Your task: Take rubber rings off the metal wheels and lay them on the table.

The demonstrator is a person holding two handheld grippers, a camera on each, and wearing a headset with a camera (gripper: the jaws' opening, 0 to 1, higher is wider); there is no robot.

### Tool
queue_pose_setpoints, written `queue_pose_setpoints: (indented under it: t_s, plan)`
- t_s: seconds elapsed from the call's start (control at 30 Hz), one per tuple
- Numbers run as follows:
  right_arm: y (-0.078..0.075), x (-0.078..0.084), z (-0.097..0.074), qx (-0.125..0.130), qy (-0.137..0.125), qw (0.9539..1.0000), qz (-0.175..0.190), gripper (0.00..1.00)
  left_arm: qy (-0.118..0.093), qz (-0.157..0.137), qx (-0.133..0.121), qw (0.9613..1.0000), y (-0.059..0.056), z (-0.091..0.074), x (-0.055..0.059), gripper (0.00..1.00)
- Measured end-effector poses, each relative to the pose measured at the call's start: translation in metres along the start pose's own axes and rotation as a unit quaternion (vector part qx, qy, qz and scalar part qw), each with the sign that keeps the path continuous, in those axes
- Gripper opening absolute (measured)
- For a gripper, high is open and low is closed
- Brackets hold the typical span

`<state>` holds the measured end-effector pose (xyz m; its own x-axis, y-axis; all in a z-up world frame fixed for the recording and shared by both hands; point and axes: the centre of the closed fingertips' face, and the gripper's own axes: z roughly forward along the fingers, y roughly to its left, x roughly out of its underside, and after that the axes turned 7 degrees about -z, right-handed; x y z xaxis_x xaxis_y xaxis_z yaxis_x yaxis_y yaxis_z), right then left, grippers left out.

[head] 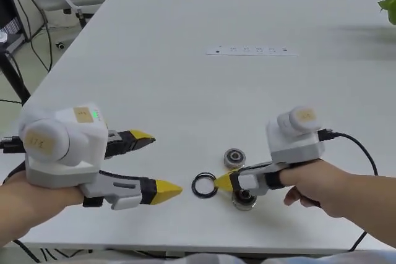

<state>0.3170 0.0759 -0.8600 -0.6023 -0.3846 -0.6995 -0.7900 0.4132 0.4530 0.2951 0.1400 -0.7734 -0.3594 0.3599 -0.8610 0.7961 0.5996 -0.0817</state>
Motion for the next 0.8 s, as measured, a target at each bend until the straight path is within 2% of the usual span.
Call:
queue_pose_setpoints:
  t_s: [0.33, 0.57, 0.8]
  plan:
    - [0.006, 0.000, -0.004, 0.001, 0.008, 0.9994, -0.035, 0.16, -0.001, 0.000, 0.003, 1.0000, -0.002, 0.003, -0.004, 0.64]
    - [0.009, -0.012, -0.018, 0.002, -0.013, 0.9990, -0.043, 0.19, -0.005, -0.002, 0.004, 1.0000, -0.004, 0.004, -0.009, 0.65]
    - [0.012, -0.026, -0.040, 0.009, -0.040, 0.9973, -0.060, 0.24, -0.013, -0.002, 0.001, 0.9999, -0.002, 0.002, -0.022, 0.65]
